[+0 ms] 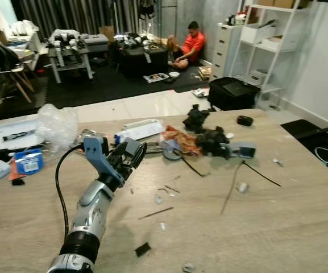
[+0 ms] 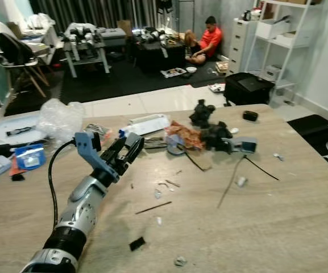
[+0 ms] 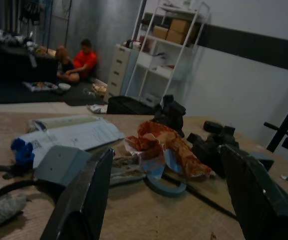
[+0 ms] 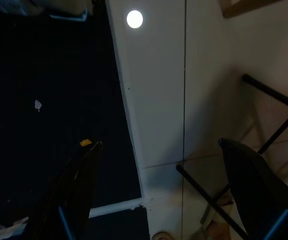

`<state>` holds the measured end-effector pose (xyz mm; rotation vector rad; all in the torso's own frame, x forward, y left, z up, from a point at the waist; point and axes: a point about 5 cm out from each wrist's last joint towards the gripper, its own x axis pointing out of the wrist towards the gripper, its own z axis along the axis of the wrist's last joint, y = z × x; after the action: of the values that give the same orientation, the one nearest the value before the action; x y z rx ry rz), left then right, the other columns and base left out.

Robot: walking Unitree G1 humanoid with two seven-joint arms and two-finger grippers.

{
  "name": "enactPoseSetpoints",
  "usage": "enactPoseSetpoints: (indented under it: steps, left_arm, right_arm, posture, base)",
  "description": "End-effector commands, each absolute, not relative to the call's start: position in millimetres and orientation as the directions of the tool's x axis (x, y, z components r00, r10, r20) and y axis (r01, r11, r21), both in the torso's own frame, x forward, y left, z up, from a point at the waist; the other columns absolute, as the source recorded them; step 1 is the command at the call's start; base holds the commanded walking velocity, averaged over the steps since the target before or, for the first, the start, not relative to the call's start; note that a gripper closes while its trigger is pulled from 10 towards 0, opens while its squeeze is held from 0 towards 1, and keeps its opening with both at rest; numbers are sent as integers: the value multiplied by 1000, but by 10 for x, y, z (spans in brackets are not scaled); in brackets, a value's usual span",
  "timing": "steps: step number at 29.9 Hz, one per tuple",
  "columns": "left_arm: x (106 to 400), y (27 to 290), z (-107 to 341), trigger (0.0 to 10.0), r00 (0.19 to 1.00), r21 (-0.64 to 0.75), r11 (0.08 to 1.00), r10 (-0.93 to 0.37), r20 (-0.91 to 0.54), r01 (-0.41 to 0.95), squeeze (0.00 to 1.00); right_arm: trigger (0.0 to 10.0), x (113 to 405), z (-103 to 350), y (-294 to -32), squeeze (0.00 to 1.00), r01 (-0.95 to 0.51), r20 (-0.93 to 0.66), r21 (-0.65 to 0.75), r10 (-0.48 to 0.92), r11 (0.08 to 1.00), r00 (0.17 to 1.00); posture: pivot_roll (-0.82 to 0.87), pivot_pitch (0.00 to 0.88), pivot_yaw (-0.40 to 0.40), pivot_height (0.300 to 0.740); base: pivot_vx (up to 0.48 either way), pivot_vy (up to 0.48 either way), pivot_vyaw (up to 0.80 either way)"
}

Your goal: Picking trash to rubbish bin

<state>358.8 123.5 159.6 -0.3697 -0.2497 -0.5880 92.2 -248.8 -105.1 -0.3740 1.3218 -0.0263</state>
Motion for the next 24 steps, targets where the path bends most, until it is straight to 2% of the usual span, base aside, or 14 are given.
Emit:
enactPoseSetpoints:
  steps: [1, 5, 11, 18, 19, 24]
  left_arm:
    - [3552, 1185, 1584, 10000, 782, -228, 757, -536, 320, 612, 0]
    - [3544, 1136, 1610, 10000, 763, -226, 737, -558, 328, 637, 0]
    - [3566, 1069, 1612, 10000, 759, -118, 764, -588, 280, 635, 0]
    - [3718, 1175, 1794, 10000, 806, -18, 836, -524, 275, 549, 0]
    - [3751, 1232, 1827, 10000, 822, -4, 854, -500, 272, 521, 992]
    - [3915, 1506, 2034, 10000, 886, 72, 924, -380, 264, 375, 1000]
  right_arm:
    - [10000, 893, -1051, -2513, 0, -193, -940, -284, -233, 939, 248]
    - [10000, 883, -1055, -2505, 0, -197, -942, -281, -231, 939, 245]
    - [10000, 830, -1073, -2481, 0, -197, -946, -274, -226, 941, 234]
    - [10000, 608, -1116, -2462, 0, -193, -954, -264, -226, 945, 196]
    - [10000, 562, -1124, -2454, 0, -191, -956, -262, -227, 946, 188]
    - [10000, 334, -1151, -2440, 0, -177, -961, -257, -232, 950, 149]
  posture:
    - [-201, 106, 88, 740]
    - [-203, 111, 91, 740]
    - [-210, 135, 102, 740]
    - [-234, 196, 113, 740]
    - [-245, 215, 117, 740]
    - [-271, 268, 128, 740]
  base:
    - [0, -469, 0]
    - [0, -469, 0]
    - [0, 0, 0]
    - [0, 0, 0]
    - [0, 0, 0]
    - [0, 0, 0]
